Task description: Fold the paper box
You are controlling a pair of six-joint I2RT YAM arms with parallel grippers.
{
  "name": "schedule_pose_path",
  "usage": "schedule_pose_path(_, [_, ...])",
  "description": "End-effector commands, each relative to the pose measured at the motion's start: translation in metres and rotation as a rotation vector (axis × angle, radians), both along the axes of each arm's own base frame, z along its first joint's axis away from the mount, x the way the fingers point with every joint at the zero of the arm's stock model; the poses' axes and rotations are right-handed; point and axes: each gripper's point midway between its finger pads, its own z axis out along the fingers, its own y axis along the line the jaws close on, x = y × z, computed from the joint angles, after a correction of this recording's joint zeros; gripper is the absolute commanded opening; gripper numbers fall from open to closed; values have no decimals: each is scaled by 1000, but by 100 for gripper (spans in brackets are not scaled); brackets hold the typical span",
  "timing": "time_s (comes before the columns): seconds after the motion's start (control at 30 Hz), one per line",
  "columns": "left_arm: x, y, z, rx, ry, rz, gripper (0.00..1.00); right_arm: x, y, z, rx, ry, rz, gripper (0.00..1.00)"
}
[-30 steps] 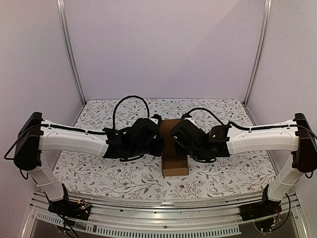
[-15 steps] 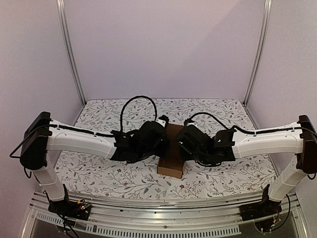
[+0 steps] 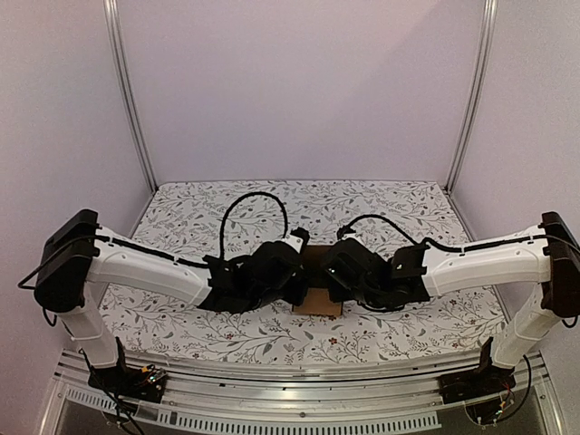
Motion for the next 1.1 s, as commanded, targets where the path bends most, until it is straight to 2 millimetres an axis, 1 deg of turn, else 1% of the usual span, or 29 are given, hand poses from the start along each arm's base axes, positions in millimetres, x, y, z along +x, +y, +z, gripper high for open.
schedule_pose_path(0.0, [-26, -13, 0, -42, 33, -90, 2, -12, 16, -11, 35, 33, 38, 0])
schedule_pose_path(0.2, [-31, -4, -4, -25, 35, -86, 2, -15, 6, -18, 2, 39, 18, 1])
schedule_pose_path(0.27, [-32, -1, -6, -16, 33, -76, 2, -16, 3, -19, 3, 41, 11, 6])
schedule_pose_path(0.3, [-33, 1, -8, -12, 33, -72, 2, -17, 1, -19, 5, 42, 9, 10])
schedule_pose_path(0.37, [-33, 4, -11, -2, 28, -59, 2, -18, 1, -14, 21, 41, 13, 17])
schedule_pose_path(0.4, [-33, 6, -12, 2, 23, -55, 2, -19, 1, -13, 23, 41, 15, 22])
schedule_pose_path(0.47, [-33, 7, -15, 8, 15, -47, 2, -20, -1, -6, 34, 39, 21, 27])
schedule_pose_path(0.67, [-34, 4, -29, 30, 1, -38, 1, -26, -12, 11, 40, 40, 25, 35])
schedule_pose_path(0.77, [-34, 3, -33, 39, -11, -29, 1, -32, -22, 15, 30, 58, 28, 43])
schedule_pose_path(0.87, [-34, 3, -37, 49, -25, -21, 1, -41, -28, 20, 41, 90, 49, 47])
schedule_pose_path(0.97, [-32, 4, -43, 58, -36, -15, 1, -51, -28, 24, 68, 128, 92, 51])
schedule_pose_path(1.07, [-32, 4, -48, 62, -52, -17, 1, -60, -36, 30, 63, 147, 132, 54])
